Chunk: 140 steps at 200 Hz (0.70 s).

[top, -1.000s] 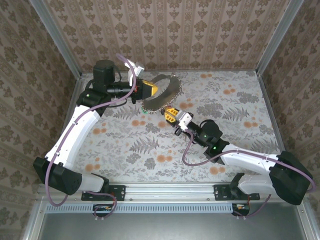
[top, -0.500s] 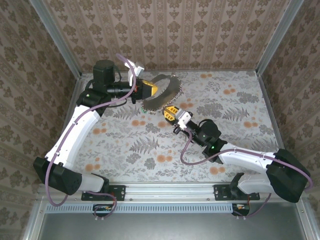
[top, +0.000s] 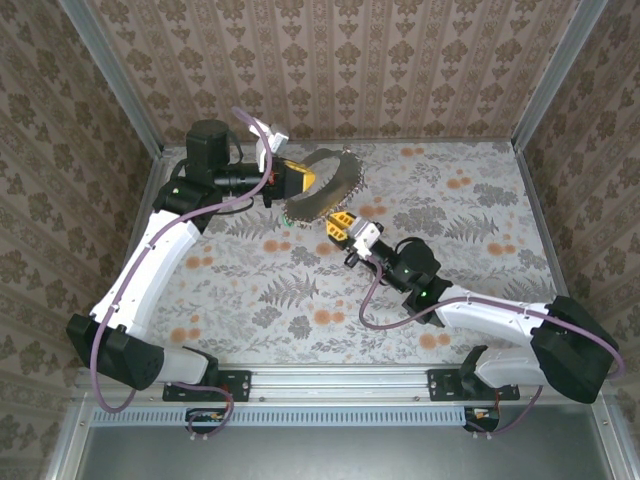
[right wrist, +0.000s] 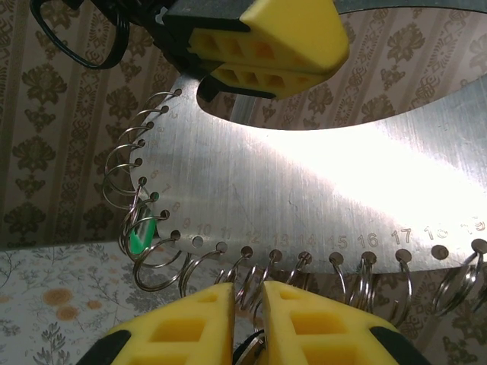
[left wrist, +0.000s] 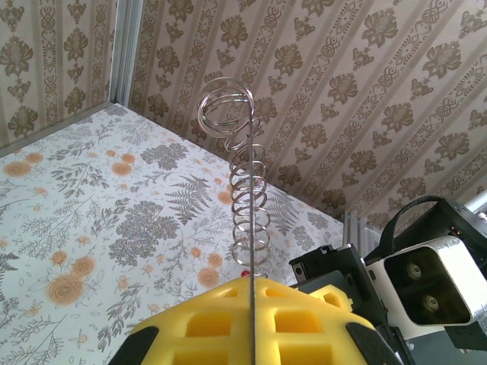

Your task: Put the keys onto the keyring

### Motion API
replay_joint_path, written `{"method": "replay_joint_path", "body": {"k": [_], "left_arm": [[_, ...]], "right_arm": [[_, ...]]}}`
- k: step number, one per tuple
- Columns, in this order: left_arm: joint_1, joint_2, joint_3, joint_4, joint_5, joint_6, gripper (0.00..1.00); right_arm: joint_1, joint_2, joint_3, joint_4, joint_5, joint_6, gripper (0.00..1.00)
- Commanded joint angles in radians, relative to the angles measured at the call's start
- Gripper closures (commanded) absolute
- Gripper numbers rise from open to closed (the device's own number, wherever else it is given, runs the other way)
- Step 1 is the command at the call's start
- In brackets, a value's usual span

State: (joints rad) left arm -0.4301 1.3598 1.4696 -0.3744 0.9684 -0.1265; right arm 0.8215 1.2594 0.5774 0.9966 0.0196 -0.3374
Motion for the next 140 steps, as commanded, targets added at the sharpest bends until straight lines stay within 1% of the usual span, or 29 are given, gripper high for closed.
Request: {"method": "replay_joint_path", "body": {"k": [1, 55, 96, 140], "left_arm": [[0.005, -0.013, 0.028, 0.021, 0.015, 0.002, 1.00], [0.004, -0.023, 0.026, 0.020, 0.009, -0.001, 1.00], [0.003, -0.025, 0.020, 0.031, 0.007, -0.006, 1.00], [0.003, -0.027, 0.013, 0.040, 0.004, -0.013, 1.00]], "right_arm": [[0.011, 0.013, 0.035, 0.043, 0.031, 0.003, 0.81], [0.022, 0.028, 0.034, 0.074, 0.087, -0.007, 0.80], [0.024, 0.044, 0.042, 0.091, 0.091, -0.009, 0.83], [0.031, 0.062, 0.052, 0.095, 0.098, -0.008, 0.83]]}}
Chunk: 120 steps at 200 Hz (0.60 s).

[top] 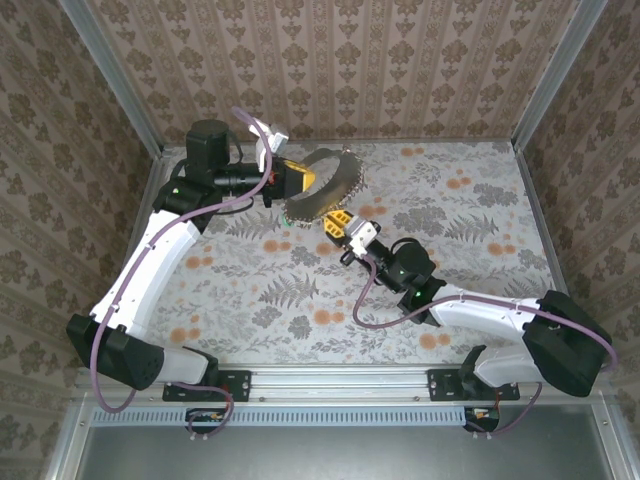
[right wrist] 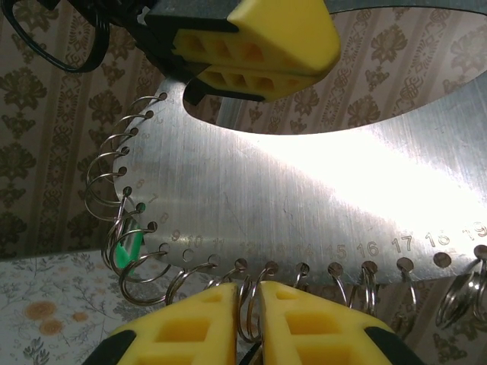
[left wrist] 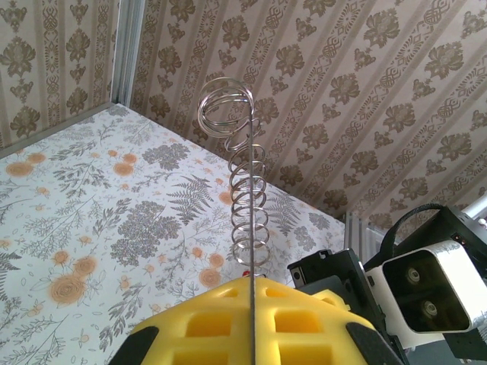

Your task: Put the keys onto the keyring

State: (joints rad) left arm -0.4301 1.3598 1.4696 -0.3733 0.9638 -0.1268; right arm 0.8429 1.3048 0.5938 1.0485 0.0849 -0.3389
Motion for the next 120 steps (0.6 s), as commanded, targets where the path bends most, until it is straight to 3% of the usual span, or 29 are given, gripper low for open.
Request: {"method": "replay_joint_path", "body": {"k": [1, 120], "left_arm": [[0.003, -0.027, 0.014, 0.039, 0.009, -0.012, 1.00], [0.005, -0.036, 0.003, 0.037, 0.000, -0.004, 1.00]], "right_arm": [[0.011, 0.018, 0.035, 0.043, 0.033, -0.006, 0.83], [0.027, 0.059, 0.033, 0.101, 0.107, -0.030, 0.85]]}}
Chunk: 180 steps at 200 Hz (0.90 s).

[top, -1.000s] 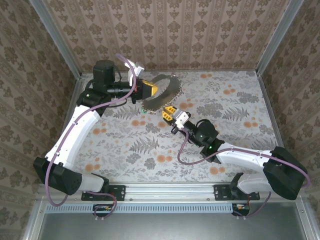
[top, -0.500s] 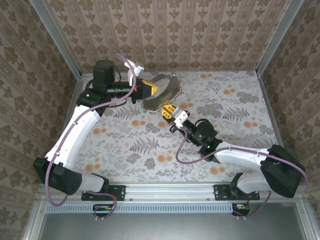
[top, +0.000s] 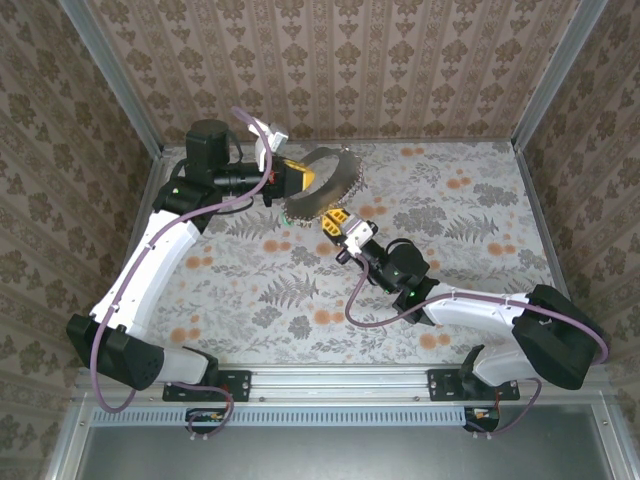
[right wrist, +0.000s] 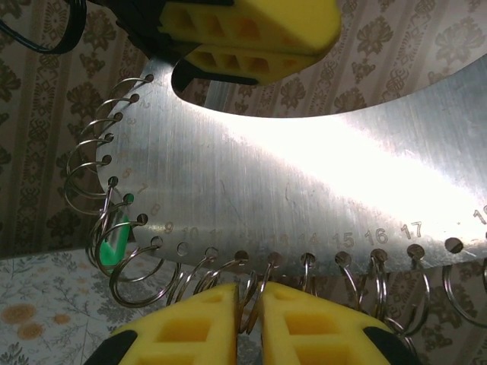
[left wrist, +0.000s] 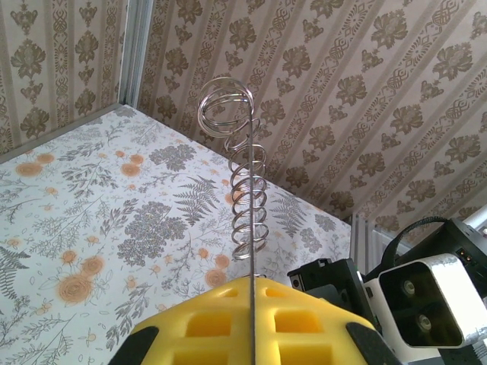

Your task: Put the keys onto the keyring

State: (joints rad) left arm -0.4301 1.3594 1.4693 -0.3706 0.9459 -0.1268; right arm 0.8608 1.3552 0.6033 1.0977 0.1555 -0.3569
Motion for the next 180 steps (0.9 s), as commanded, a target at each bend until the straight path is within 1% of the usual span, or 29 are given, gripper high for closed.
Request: {"method": "replay_joint_path", "body": {"k": [1, 15, 35, 50, 73, 118, 167, 174, 180], "left_arm": [[0.005, -0.036, 0.003, 0.034, 0.018, -0.004, 1.00], [0.004, -0.038, 0.001, 0.035, 0.014, -0.006, 1.00], [0.005, -0.040, -0.003, 0.042, 0.011, -0.010, 1.00], [0.007, -0.040, -0.003, 0.045, 0.012, -0.013, 1.00], [0.007, -0.042, -0.003, 0.047, 0.013, -0.014, 1.00], [0.006, -0.042, -0.010, 0.048, 0.019, -0.017, 1.00], [0.008, -0.042, -0.010, 0.056, 0.018, -0.019, 1.00], [0.008, -0.042, -0.011, 0.056, 0.015, -0.020, 1.00], [0.008, -0.042, -0.014, 0.058, 0.010, -0.023, 1.00]], "right_arm": [[0.009, 0.009, 0.023, 0.052, 0.035, -0.013, 0.85], [0.011, 0.010, 0.024, 0.050, 0.040, -0.017, 0.88], [0.012, 0.014, 0.023, 0.046, 0.056, -0.022, 0.89], [0.012, 0.016, 0.023, 0.044, 0.068, -0.022, 0.88], [0.012, 0.021, 0.026, 0.039, 0.067, -0.018, 0.83], [0.015, 0.028, 0.036, 0.053, 0.077, -0.013, 0.84], [0.021, 0.028, 0.041, 0.053, 0.101, -0.029, 0.88], [0.022, 0.028, 0.041, 0.052, 0.110, -0.031, 0.92], [0.023, 0.028, 0.040, 0.049, 0.116, -0.032, 0.98]]}}
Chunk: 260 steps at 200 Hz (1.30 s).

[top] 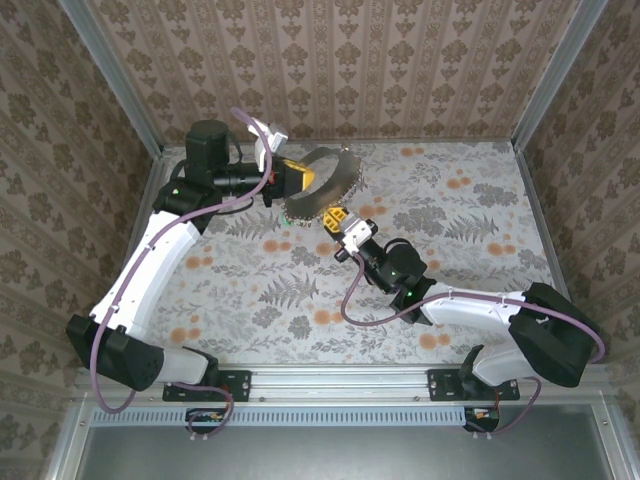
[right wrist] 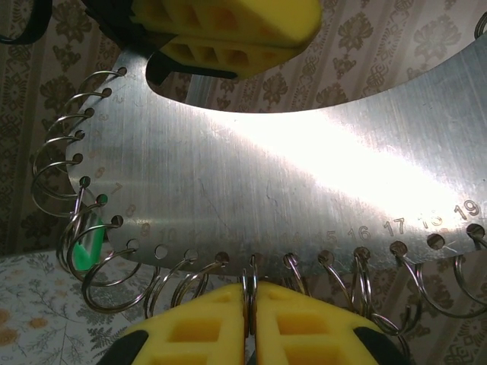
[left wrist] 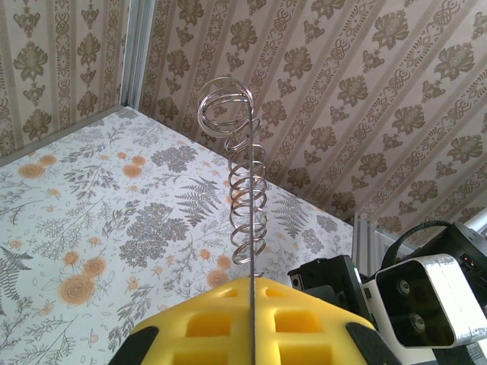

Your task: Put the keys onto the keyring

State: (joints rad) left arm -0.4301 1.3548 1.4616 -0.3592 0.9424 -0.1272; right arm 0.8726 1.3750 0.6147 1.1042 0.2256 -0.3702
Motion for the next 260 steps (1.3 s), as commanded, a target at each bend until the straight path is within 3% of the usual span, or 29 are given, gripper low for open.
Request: {"method": "replay_joint_path", "body": {"k": [1, 41, 91, 133, 188, 232, 244, 260], "left_arm": [[0.009, -0.038, -0.007, 0.047, 0.014, -0.023, 1.00], [0.021, -0.055, -0.048, 0.094, -0.092, -0.085, 1.00], [0.050, -0.074, -0.199, 0.282, -0.228, -0.318, 1.00], [0.054, -0.054, -0.303, 0.394, -0.253, -0.494, 0.97], [0.047, -0.048, -0.493, 0.649, -0.263, -0.746, 0.81], [0.044, -0.060, -0.566, 0.680, -0.293, -0.780, 0.75], [0.044, -0.059, -0.570, 0.672, -0.292, -0.778, 0.65], [0.043, -0.061, -0.582, 0.658, -0.292, -0.769, 0.65]], "right_arm": [[0.010, 0.009, 0.028, 0.042, 0.047, -0.020, 0.99], [0.006, -0.011, 0.023, -0.040, 0.053, -0.007, 1.00], [-0.092, -0.121, 0.036, -0.241, -0.210, 0.169, 1.00], [-0.176, -0.151, 0.067, -0.318, -0.368, 0.295, 1.00], [-0.232, -0.136, 0.100, -0.410, -0.475, 0.335, 1.00], [-0.247, -0.117, 0.103, -0.446, -0.488, 0.338, 1.00], [-0.251, -0.114, 0.102, -0.452, -0.485, 0.338, 1.00], [-0.263, -0.113, 0.100, -0.462, -0.502, 0.340, 1.00]]}}
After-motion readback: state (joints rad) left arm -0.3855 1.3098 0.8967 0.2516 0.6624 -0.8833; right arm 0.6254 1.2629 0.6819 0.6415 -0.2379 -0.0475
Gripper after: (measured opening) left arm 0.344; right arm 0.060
